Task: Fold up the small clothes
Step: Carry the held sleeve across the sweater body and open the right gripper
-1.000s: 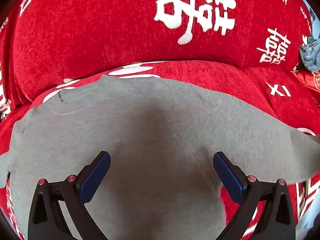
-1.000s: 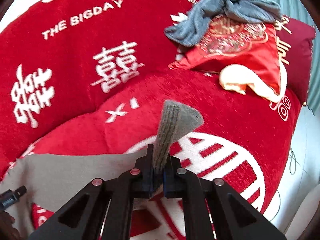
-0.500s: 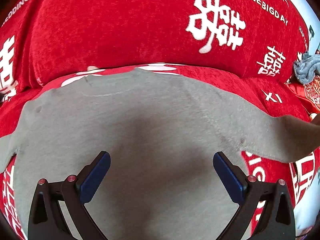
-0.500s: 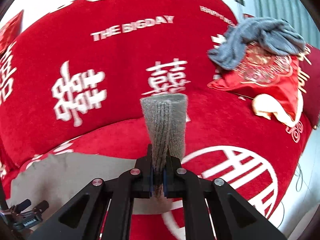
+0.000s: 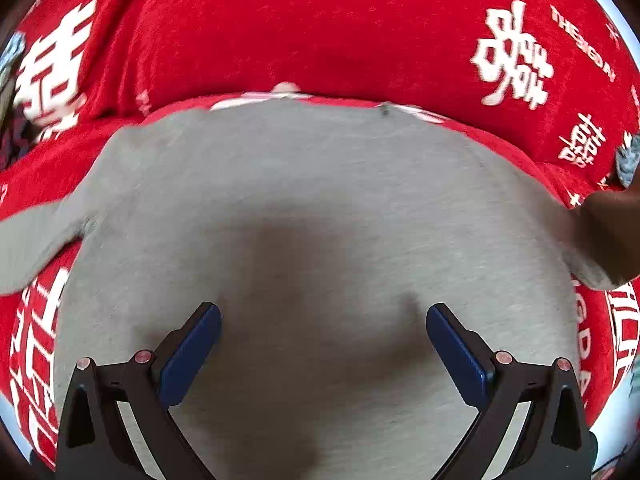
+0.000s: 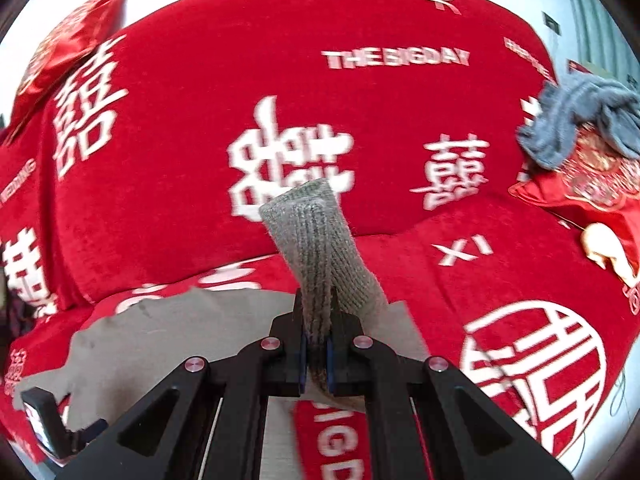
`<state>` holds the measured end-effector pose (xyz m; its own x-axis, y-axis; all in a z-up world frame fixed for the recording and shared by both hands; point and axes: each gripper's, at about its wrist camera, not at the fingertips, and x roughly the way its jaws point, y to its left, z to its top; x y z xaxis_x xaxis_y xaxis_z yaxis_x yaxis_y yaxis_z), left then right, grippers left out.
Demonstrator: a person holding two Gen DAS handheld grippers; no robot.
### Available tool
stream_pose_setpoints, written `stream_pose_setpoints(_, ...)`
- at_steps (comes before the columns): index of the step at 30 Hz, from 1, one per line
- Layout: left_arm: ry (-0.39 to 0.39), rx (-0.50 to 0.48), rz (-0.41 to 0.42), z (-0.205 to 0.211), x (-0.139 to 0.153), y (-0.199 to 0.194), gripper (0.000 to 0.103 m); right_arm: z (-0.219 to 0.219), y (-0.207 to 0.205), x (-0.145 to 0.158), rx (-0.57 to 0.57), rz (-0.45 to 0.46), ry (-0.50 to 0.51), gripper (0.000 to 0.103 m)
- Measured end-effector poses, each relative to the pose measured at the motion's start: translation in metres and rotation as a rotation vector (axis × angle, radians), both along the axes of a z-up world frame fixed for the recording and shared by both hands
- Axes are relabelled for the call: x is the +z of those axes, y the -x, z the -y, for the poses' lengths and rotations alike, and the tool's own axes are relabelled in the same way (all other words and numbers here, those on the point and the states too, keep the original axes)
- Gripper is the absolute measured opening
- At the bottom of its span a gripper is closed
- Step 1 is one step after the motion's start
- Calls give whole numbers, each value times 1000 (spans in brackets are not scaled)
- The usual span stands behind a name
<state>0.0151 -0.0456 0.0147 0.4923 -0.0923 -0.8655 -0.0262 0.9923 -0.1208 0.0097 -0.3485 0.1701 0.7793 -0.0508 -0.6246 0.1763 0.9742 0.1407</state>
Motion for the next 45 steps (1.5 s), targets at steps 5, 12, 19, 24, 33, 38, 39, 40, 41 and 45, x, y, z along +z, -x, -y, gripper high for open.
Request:
stream_pose_setpoints(5, -12, 9, 10, -22, -2, 9, 103, -51, -9, 7, 62, 10, 10, 7)
stream_pose_setpoints(12, 26, 40, 23, -58, 4, 17, 103, -122, -21, 6, 120, 9, 17, 7)
stream_pose_setpoints(19, 56, 102, 38, -98, 11, 24, 103, -194, -29, -1, 214, 5, 11, 7)
stream_pose_setpoints(24, 67, 143, 46, -121, 13, 32, 103, -241, -26, -13, 302, -13, 19, 7)
stream_pose_setpoints(33, 77, 180, 30, -137, 4, 42, 103, -294, -14, -42, 418, -70, 48, 7)
stream_pose_setpoints(38, 77, 194, 29, -143, 3, 48, 103, -306, -19, -58, 439, -111, 48, 7)
stream_pose_setpoints(39, 75, 198, 29, -143, 3, 49, 103, -310, -20, -62, 447, -120, 50, 7)
stream_pose_setpoints(40, 74, 203, 27, -145, 3, 51, 103, -313, -20, -65, 452, -127, 52, 7)
stream_pose_setpoints(41, 75, 208, 25, -147, 2, 51, 103, -316, -20, -69, 461, -137, 57, 7)
stream_pose_setpoints(45, 77, 227, 16, -155, -2, 58, 103, -329, -17, -89, 496, -182, 67, 7)
